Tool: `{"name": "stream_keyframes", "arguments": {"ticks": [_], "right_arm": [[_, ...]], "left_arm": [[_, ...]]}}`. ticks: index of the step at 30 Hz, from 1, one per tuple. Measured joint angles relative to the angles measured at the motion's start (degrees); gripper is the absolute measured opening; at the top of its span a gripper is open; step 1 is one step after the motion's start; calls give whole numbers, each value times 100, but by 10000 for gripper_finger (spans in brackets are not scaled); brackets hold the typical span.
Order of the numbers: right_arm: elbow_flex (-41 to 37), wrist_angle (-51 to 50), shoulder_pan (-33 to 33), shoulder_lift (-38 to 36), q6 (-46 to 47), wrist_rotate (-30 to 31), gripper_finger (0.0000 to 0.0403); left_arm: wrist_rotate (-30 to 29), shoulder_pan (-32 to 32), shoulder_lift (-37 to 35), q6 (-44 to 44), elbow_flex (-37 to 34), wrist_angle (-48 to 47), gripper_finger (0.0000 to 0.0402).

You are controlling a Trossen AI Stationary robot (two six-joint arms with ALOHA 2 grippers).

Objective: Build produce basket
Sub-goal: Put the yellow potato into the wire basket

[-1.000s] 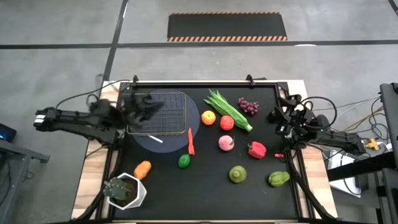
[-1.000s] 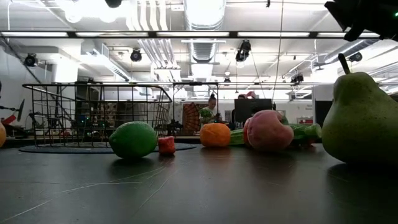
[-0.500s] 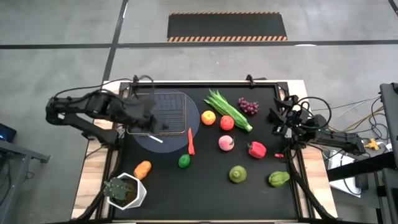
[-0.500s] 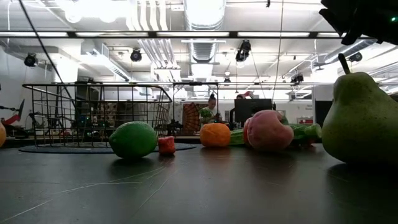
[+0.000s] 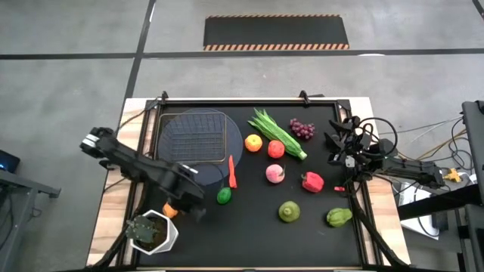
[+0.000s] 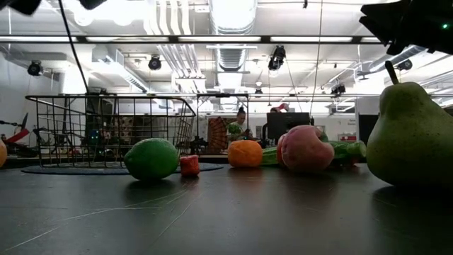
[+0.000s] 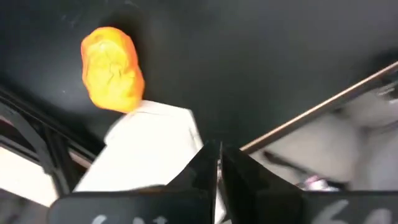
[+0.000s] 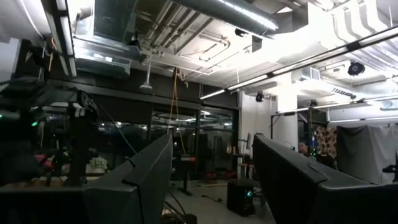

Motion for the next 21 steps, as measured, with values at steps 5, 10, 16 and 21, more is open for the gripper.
{"name": "stream_keyframes", "arguments": {"ticks": [5,10,16,21], "right_arm": [[0,42,0,0,-101,0,210],[0,39,0,0,-103,0,210],[0,36,0,0,-103,0,210],[0,34,0,2,-103,0,210]], "left_arm": [[5,11,355,710,-180,-4,3],[-4,92,409,542,-488,9,24],[2,87,241,199,-948,44,108],[31,92,227,-8,-1291,166,209]]}}
